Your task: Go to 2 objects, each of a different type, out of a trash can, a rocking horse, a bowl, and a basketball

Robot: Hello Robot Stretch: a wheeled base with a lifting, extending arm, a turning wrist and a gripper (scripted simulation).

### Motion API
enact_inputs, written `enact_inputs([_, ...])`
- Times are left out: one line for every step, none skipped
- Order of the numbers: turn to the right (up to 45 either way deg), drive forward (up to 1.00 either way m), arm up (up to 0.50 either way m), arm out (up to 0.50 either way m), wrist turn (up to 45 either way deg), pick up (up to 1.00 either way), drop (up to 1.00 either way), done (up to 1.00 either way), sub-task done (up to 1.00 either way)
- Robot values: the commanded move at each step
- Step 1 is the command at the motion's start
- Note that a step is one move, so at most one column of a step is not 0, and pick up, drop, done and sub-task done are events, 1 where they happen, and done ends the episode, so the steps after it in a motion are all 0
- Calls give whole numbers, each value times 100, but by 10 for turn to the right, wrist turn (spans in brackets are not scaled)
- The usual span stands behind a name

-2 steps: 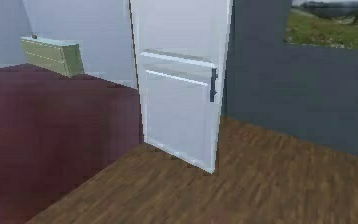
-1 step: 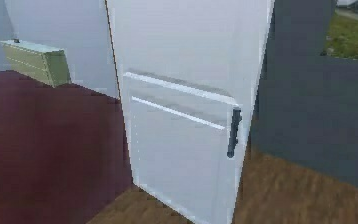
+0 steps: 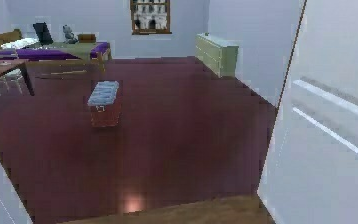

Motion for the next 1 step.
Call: enact_inputs([-360, 0, 0, 0, 0, 0, 0, 0, 0])
